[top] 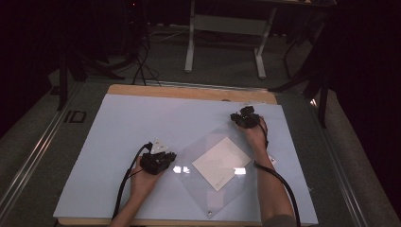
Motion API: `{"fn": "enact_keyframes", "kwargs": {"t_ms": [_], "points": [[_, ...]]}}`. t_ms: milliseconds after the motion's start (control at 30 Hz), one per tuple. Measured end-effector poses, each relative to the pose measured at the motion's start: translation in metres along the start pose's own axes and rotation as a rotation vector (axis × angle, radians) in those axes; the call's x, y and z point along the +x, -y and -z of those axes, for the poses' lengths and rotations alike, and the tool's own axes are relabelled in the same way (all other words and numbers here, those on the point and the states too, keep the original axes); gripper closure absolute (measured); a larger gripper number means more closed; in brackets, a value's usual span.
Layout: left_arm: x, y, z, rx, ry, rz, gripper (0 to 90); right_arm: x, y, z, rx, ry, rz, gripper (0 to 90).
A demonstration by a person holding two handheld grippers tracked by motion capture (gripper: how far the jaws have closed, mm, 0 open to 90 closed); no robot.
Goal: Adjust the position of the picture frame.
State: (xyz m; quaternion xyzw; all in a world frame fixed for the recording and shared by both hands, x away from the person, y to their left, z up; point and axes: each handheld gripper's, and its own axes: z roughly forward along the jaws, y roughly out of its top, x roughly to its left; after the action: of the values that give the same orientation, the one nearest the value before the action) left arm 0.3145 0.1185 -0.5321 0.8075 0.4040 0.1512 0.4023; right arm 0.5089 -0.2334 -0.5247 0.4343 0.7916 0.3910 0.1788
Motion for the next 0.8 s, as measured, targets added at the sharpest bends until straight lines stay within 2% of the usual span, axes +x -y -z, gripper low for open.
{"fn": "enact_keyframes", "kwargs": {"t_ms": [300,400,767,800], "points": [[-0.0005,-0.0004,-0.0005,0.002,-0.003,0.009,84.5,-0.0006,0.0001,-0.0007,0.005,-0.006,-0.017,84.2],[0.0006,-0.0005,-0.0003,0.003,0.004,0.025,84.6,-0.0027,0.0001,-0.0002,0.009,-0.020,-0.043,84.0],[0.0060,-0.0011,0.0001,-0.005,0.040,0.077,84.0,-0.0034,-0.0025,0.0035,0.031,-0.020,-0.068,84.2],[0.0072,-0.0021,0.0014,-0.017,0.043,0.082,83.9,-0.0038,-0.0031,0.0056,0.027,-0.022,-0.073,84.2]]}}
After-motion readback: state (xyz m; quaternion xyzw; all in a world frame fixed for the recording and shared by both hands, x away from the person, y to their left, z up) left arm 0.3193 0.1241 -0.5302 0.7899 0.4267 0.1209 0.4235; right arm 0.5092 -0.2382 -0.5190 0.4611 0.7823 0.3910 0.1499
